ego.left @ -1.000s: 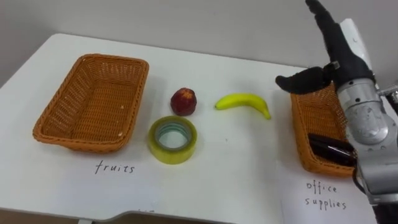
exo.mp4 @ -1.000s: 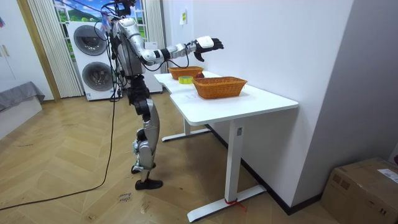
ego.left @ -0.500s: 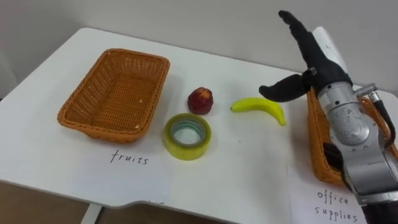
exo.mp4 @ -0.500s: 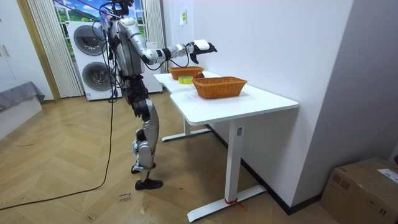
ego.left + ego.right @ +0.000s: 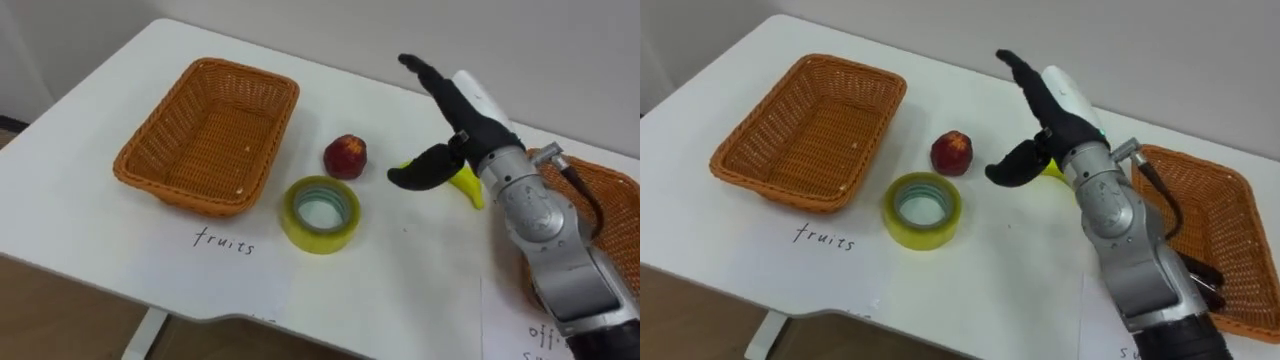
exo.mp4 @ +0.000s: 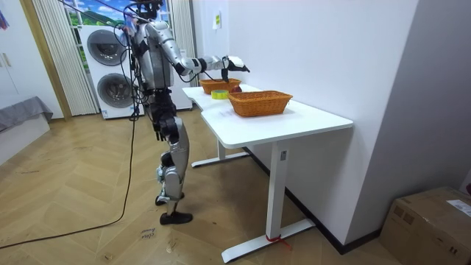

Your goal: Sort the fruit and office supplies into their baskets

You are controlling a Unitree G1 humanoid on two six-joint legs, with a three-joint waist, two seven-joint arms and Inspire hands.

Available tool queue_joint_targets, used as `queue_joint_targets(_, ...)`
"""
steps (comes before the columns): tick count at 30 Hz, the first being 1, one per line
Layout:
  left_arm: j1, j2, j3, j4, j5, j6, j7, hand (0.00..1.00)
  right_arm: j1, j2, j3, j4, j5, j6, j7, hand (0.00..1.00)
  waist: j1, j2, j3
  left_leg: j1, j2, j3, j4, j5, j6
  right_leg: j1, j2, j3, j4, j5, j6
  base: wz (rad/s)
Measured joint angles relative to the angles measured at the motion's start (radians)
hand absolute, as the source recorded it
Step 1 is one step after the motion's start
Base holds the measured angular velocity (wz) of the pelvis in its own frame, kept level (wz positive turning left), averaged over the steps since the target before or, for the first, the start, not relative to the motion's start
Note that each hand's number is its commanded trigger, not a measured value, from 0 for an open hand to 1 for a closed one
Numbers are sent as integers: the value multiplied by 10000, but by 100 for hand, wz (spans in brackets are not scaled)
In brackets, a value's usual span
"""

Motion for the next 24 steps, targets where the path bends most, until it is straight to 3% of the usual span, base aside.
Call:
queue_joint_targets(6, 29, 17, -23, -3, -7, -12, -2, 0, -269, 14, 395, 310, -12, -6, 279, 0, 255, -12, -5, -61, -3, 25, 36, 3, 1, -60, 4, 110, 0, 0, 0, 0)
queue_joint_targets(12, -87, 38, -23, -65, -1, -19, 17, 0, -308, 29, 584, 758, -22, -2, 233, 0, 536, 66, 66, -57, -2, 20, -16, 2, -5, -56, 19, 155, 15, 0, 0, 0)
queue_joint_targets(20, -103, 60, -19, -241, 100, 69, 87, 0, -309, 646, 1022, 832, -147, 209, 232, 0, 661, 40, 70, -86, -12, -46, -46, 15, -23, -69, 16, 62, 17, 0, 0, 2)
queue_joint_targets(24, -100, 70, -15, -442, 290, 82, 83, 0, -309, 733, 1022, 832, -392, 209, 220, 0, 750, 3, 44, -86, -21, -89, -69, 17, -17, -67, 6, -21, 17, -1, 1, 4)
